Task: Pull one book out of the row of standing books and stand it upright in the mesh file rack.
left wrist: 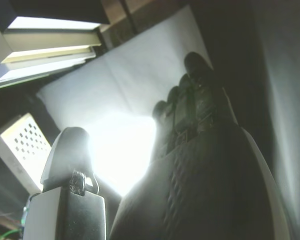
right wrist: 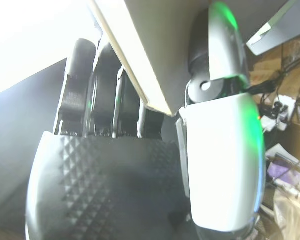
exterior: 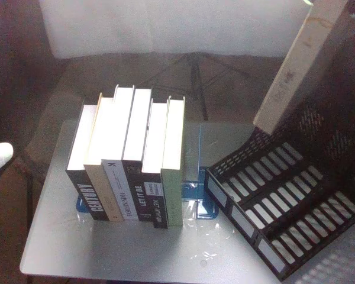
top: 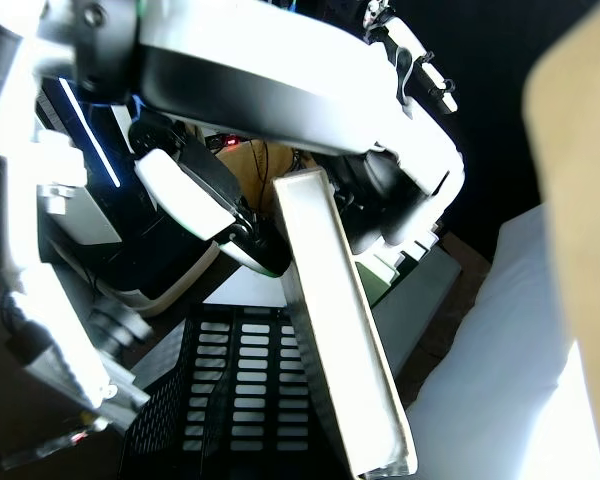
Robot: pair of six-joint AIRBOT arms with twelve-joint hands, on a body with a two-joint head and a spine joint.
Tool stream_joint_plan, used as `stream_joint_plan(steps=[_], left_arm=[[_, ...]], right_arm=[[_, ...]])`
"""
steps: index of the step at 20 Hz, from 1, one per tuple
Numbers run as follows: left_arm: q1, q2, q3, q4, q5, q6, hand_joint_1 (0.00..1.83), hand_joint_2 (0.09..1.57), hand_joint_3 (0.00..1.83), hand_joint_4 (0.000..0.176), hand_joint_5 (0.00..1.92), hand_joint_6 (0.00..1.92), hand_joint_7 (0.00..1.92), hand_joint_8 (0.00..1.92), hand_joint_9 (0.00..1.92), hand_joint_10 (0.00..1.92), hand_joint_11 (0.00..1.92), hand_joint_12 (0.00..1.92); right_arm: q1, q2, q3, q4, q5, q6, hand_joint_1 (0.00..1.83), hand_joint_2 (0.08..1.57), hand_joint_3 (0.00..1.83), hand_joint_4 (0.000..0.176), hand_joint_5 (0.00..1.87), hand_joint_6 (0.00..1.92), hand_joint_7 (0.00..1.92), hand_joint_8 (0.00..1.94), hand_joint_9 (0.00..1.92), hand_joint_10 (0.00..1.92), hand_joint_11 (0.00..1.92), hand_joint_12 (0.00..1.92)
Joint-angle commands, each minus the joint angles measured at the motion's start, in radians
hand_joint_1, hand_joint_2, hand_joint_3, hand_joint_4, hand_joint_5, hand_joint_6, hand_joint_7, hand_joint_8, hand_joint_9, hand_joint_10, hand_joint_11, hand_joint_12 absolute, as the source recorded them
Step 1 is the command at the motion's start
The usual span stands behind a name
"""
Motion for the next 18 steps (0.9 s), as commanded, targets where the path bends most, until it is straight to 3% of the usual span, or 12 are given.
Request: stream_joint_plan(steps=[1, 3, 4, 5, 6, 7, 9, 10, 12, 14, 15, 18], left_arm=[[-0.008, 0.004, 0.001, -0.015, -0.114, 0.000, 0.48, 1.35, 0.00, 0.041, 0.05, 0.00, 0.00, 0.00, 0.00, 0.00, 0.00, 0.44], [-0.008, 0.004, 0.000, -0.016, -0.114, 0.000, 0.49, 1.34, 0.00, 0.042, 0.06, 0.00, 0.00, 0.00, 0.00, 0.00, 0.00, 0.51], [-0.007, 0.004, 0.000, -0.017, -0.115, -0.001, 0.51, 1.34, 0.00, 0.034, 0.06, 0.00, 0.00, 0.00, 0.00, 0.00, 0.00, 0.52], [-0.007, 0.004, 0.000, -0.017, -0.116, -0.001, 0.52, 1.34, 0.00, 0.027, 0.07, 0.00, 0.00, 0.00, 0.01, 0.00, 0.00, 0.60], [-0.007, 0.004, 0.000, -0.017, -0.116, -0.001, 0.53, 1.33, 0.00, 0.022, 0.07, 0.00, 0.00, 0.00, 0.01, 0.00, 0.00, 0.62], [-0.007, 0.003, 0.000, -0.017, -0.116, -0.001, 0.52, 1.33, 0.00, 0.021, 0.08, 0.00, 0.00, 0.00, 0.01, 0.00, 0.00, 0.68], [-0.005, 0.003, 0.000, -0.018, -0.117, -0.002, 0.53, 1.32, 0.00, 0.021, 0.08, 0.00, 0.01, 0.00, 0.01, 0.00, 0.00, 0.74], [-0.003, 0.003, -0.001, -0.019, -0.117, -0.002, 0.54, 1.32, 0.00, 0.020, 0.08, 0.00, 0.01, 0.00, 0.01, 0.00, 0.00, 0.71], [0.004, 0.003, -0.002, -0.024, -0.123, -0.005, 0.56, 1.32, 0.00, 0.008, 0.09, 0.00, 0.01, 0.00, 0.02, 0.00, 0.00, 0.71], [0.007, 0.002, -0.002, -0.027, -0.124, -0.006, 0.56, 1.32, 0.00, 0.010, 0.09, 0.00, 0.01, 0.00, 0.02, 0.00, 0.00, 0.70], [0.008, 0.001, -0.002, -0.027, -0.124, -0.006, 0.52, 1.33, 0.00, 0.022, 0.08, 0.00, 0.00, 0.00, 0.00, 0.00, 0.00, 0.61], [0.017, -0.002, -0.002, -0.032, -0.126, -0.011, 0.57, 1.32, 0.00, 0.000, 0.10, 0.00, 0.01, 0.00, 0.02, 0.00, 0.00, 0.62]], right_arm=[[0.006, 0.010, 0.000, -0.013, -0.100, -0.003, 1.37, 1.16, 0.00, 0.000, 0.83, 1.11, 0.89, 1.12, 0.83, 1.44, 0.69, 1.71], [-0.015, 0.002, 0.003, -0.031, -0.101, 0.009, 1.23, 1.21, 0.01, 0.000, 0.79, 1.03, 0.84, 1.53, 0.97, 1.81, 0.92, 1.91], [-0.028, -0.004, 0.005, -0.041, -0.103, 0.009, 1.16, 1.18, 0.00, 0.000, 0.85, 1.14, 0.98, 1.75, 1.11, 1.90, 1.12, 1.92], [-0.036, -0.008, 0.006, -0.046, -0.106, 0.009, 1.20, 1.20, 0.01, 0.000, 0.79, 1.26, 0.83, 1.48, 1.08, 1.92, 1.11, 1.92], [-0.042, -0.011, 0.008, -0.050, -0.107, 0.009, 1.15, 1.18, 0.00, 0.000, 0.85, 1.20, 0.99, 1.74, 1.12, 1.92, 1.17, 1.92], [-0.044, -0.013, 0.008, -0.051, -0.108, 0.009, 1.21, 1.20, 0.00, 0.000, 0.80, 1.08, 0.88, 1.56, 0.97, 1.77, 0.96, 1.91], [-0.065, -0.028, 0.015, -0.063, -0.111, 0.009, 1.33, 1.18, 0.00, 0.000, 0.75, 1.25, 0.87, 1.18, 0.86, 1.43, 0.77, 1.69], [-0.075, -0.037, 0.019, -0.071, -0.112, 0.010, 1.34, 1.19, 0.00, 0.000, 0.72, 1.37, 0.82, 1.16, 0.83, 1.41, 0.69, 1.61], [-0.094, -0.057, 0.028, -0.088, -0.114, 0.010, 1.34, 1.21, 0.00, 0.000, 0.74, 1.37, 0.75, 1.21, 0.78, 1.48, 0.60, 1.67], [-0.111, -0.072, 0.036, -0.105, -0.120, 0.011, 1.16, 1.27, 0.01, 0.000, 0.63, 1.50, 0.72, 1.42, 0.69, 1.45, 0.60, 1.75], [-0.124, -0.080, 0.042, -0.115, -0.124, 0.011, 1.27, 1.27, 0.01, 0.000, 0.59, 1.50, 0.68, 1.44, 0.73, 1.55, 0.64, 1.75], [-0.161, -0.111, 0.064, -0.141, -0.138, 0.012, 1.28, 1.32, 0.00, 0.000, 0.52, 1.58, 0.57, 1.56, 0.67, 1.67, 0.60, 1.84]])
